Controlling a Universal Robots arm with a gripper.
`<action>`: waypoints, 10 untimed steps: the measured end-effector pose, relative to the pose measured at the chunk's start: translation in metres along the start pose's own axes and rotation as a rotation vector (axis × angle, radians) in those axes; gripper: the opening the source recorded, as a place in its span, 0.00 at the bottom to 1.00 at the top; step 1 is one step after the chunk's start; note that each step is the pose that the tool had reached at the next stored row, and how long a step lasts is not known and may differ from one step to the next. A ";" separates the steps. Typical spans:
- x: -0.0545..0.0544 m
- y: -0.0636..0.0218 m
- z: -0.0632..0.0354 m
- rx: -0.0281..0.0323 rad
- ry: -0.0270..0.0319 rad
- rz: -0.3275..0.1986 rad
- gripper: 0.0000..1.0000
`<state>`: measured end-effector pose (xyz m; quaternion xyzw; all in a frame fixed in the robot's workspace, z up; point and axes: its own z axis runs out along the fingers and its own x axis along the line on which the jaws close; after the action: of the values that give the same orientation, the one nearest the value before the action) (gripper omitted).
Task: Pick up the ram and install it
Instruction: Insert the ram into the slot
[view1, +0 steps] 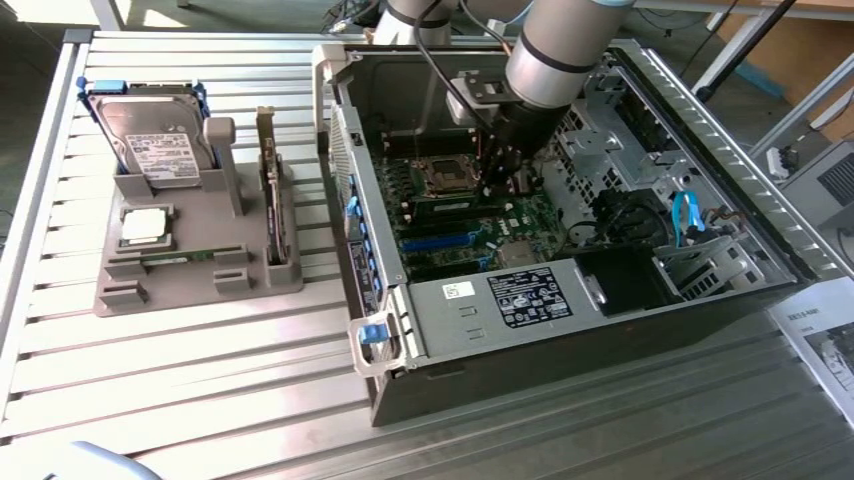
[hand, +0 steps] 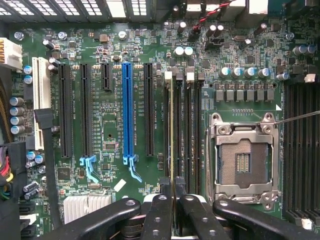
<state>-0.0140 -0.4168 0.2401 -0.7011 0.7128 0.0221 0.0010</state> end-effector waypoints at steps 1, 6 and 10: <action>0.000 0.0000 0.0002 0.0001 -0.0001 0.002 0.13; 0.000 0.0000 0.0005 0.0003 -0.0002 0.007 0.13; 0.000 0.0005 0.0006 0.0003 -0.0002 0.007 0.13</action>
<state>-0.0145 -0.4168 0.2395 -0.6986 0.7152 0.0221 0.0011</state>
